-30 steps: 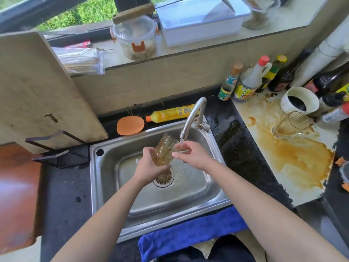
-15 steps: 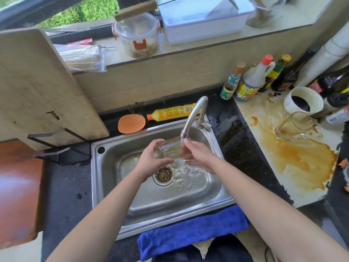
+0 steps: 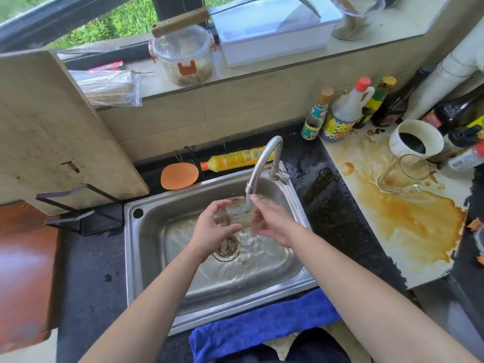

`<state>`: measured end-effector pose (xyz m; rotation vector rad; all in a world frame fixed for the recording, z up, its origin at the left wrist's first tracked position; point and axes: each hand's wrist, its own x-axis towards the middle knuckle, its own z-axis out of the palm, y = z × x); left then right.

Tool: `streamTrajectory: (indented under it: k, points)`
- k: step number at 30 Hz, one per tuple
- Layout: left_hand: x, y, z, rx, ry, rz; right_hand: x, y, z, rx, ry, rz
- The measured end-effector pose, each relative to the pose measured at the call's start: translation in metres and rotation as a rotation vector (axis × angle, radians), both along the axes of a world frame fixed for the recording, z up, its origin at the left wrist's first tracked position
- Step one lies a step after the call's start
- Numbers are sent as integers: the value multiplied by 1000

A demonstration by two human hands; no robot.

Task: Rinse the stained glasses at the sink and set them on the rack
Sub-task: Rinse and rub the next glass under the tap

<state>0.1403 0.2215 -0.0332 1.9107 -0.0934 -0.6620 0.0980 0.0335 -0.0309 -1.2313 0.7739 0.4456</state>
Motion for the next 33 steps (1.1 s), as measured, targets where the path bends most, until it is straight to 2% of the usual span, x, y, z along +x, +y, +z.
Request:
streamTrajectory:
  k: [3,6,10,15,17,20,23,26,31,33]
  points:
    - [-4,-6,2,-20,44,43,-1,2,-2,-113,-94,26]
    - [-10,-17,7,16,58,51,-7,-2,-3,-95,-165,36]
    - [-22,-39,11,99,-67,106,-10,-15,-3,-98,-228,55]
    - [-24,-54,14,95,-4,245,-10,-19,6,-137,-282,116]
    - [-19,-56,17,75,56,327,-10,-18,8,-183,-298,133]
    - [-1,-51,16,-18,325,485,-9,-19,11,-222,-321,170]
    - [13,-41,15,-167,492,495,-8,-18,15,-227,-367,216]
    - [17,-38,16,-120,410,449,-6,-17,12,-253,-375,212]
    - [15,-35,14,-133,332,347,-6,-18,9,-161,-245,133]
    - [10,-37,11,-142,288,291,-5,-18,7,-212,-217,158]
